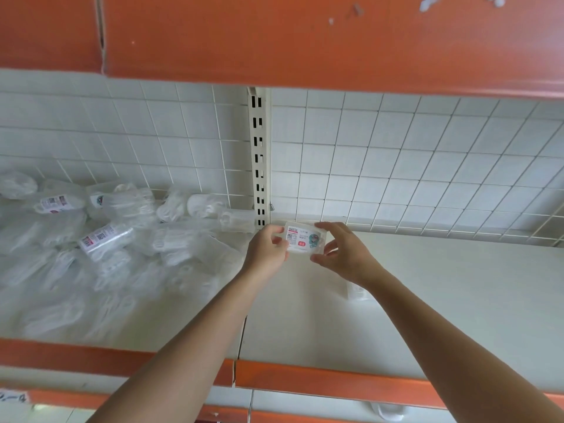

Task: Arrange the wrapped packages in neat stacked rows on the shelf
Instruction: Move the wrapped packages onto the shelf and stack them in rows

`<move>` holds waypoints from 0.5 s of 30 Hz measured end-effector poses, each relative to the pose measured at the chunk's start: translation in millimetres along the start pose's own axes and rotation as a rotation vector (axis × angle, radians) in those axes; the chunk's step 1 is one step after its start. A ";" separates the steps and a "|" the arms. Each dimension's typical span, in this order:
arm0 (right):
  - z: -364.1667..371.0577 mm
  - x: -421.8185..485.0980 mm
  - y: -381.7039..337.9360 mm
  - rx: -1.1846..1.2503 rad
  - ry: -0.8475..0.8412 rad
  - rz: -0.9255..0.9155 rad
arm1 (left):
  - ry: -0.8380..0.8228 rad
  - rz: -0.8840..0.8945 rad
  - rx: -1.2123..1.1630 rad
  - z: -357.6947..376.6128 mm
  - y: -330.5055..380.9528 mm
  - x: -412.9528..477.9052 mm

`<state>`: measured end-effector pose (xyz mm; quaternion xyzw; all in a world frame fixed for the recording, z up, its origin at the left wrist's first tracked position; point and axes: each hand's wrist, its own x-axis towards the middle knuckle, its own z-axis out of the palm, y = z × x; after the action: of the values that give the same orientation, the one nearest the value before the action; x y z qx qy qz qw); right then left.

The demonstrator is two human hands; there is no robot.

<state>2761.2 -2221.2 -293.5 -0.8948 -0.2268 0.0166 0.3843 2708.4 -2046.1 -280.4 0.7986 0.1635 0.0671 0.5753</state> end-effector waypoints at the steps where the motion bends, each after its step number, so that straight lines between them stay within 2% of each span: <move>1: 1.2 0.1 -2.5 0.020 0.012 0.034 | 0.026 -0.002 -0.006 0.4 -0.5 0.3; 5: 6.7 -3.4 -12.4 0.143 0.037 0.089 | 0.052 -0.041 -0.107 5.7 1.8 -0.1; 9: 8.0 -8.8 -15.6 0.304 -0.020 0.112 | 0.051 -0.046 -0.159 9.2 3.0 -1.8; 12: 5.7 -13.2 -18.3 0.420 -0.093 0.121 | 0.030 -0.015 -0.088 11.4 2.4 1.3; 15: 3.3 -14.9 -19.4 0.363 -0.103 0.113 | -0.019 0.065 0.058 10.4 3.1 2.4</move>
<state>2739.5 -2213.5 -284.5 -0.8200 -0.1887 0.1248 0.5258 2714.3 -2055.5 -281.1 0.8205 0.1336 0.0733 0.5509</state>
